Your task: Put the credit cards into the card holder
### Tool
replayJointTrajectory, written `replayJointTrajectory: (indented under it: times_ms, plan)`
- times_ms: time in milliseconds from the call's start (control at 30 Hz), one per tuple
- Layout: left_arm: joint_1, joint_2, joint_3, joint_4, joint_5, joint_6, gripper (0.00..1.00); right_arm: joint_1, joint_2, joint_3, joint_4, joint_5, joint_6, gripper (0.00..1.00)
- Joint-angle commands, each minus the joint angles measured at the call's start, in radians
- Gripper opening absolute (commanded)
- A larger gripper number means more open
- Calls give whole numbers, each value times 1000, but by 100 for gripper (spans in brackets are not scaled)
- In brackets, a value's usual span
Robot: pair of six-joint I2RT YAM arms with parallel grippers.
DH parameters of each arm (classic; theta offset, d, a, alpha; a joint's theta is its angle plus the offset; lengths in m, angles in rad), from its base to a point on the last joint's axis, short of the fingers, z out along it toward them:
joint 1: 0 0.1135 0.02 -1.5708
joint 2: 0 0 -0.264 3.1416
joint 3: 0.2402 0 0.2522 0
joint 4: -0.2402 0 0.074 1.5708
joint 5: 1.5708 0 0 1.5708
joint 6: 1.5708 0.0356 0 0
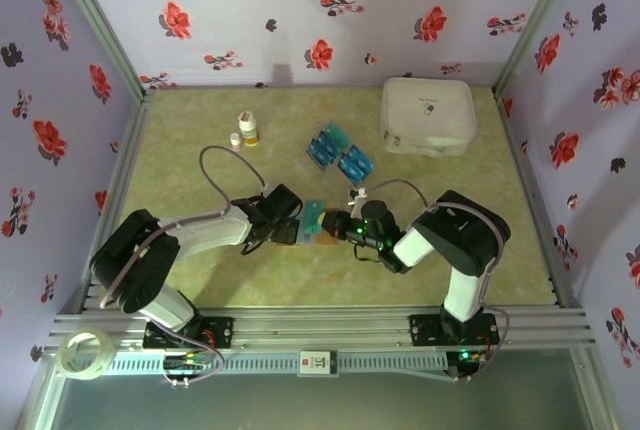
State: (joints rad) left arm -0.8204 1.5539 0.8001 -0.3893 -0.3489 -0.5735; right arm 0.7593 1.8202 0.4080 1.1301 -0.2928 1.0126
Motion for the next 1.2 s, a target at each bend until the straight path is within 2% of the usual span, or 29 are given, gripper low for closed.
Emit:
replayJointTrajectory:
  times_ms: [0, 1167]
  plan:
    - [-8, -8, -22, -26, -37, -12, 100, -2, 28, -15, 57, -13, 24, 0]
    - [-8, -7, -20, -28, -36, -10, 100, 11, 157, -62, 255, -40, 89, 0]
